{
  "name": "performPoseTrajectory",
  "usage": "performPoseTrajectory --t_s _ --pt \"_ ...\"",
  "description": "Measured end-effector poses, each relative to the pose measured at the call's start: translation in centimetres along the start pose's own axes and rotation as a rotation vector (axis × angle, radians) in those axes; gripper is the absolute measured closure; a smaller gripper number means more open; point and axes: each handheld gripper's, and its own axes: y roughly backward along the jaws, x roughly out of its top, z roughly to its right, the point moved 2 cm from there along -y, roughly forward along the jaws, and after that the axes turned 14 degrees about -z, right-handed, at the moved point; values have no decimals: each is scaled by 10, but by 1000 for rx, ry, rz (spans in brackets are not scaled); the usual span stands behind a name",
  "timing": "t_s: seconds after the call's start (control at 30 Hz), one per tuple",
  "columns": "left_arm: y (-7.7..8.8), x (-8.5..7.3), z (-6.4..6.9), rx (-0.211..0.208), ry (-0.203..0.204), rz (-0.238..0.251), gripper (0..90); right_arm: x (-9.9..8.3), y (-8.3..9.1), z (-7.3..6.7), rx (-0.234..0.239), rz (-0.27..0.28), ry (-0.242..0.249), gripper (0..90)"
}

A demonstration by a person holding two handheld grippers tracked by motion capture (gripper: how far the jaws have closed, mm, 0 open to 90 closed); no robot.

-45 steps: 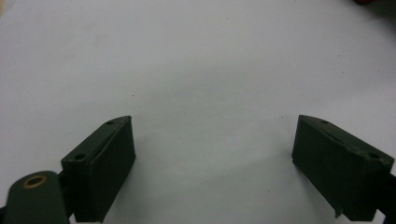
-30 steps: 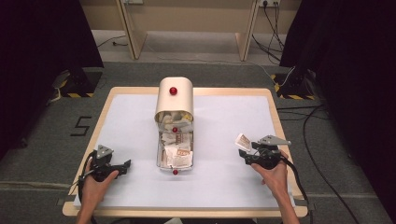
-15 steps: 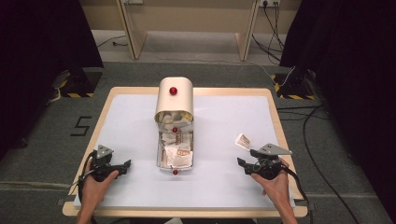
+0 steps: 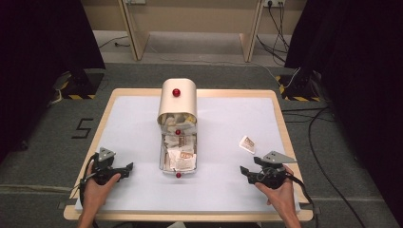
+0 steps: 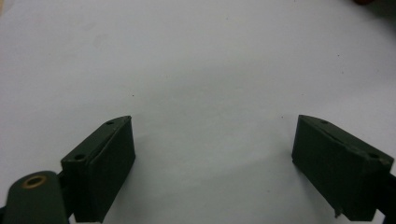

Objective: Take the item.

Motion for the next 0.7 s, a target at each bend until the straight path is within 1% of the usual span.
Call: performPoseTrajectory --t_s 0.07,0.17,0.2,0.3,0.37,0.5,0.63,0.7 --pt "0 0 0 0 0 0 123 -1 0 -1 0 -2 1 297" --pt "0 0 0 0 0 0 123 -3 0 -3 -5 -11 8 256" --pt "0 0 0 0 0 0 123 -4 -1 -4 -12 -22 17 234" --pt "0 0 0 0 0 0 123 -7 -2 -5 -31 -38 29 218" --pt "0 0 0 0 0 0 123 -8 -2 -6 -33 -43 33 202" --pt "0 0 0 0 0 0 123 -11 -2 -8 -43 -52 55 190" --pt "0 0 0 1 0 0 123 -13 -1 -9 -46 -52 62 190" --pt "0 0 0 1 0 0 123 -15 0 -8 -32 -46 52 199"
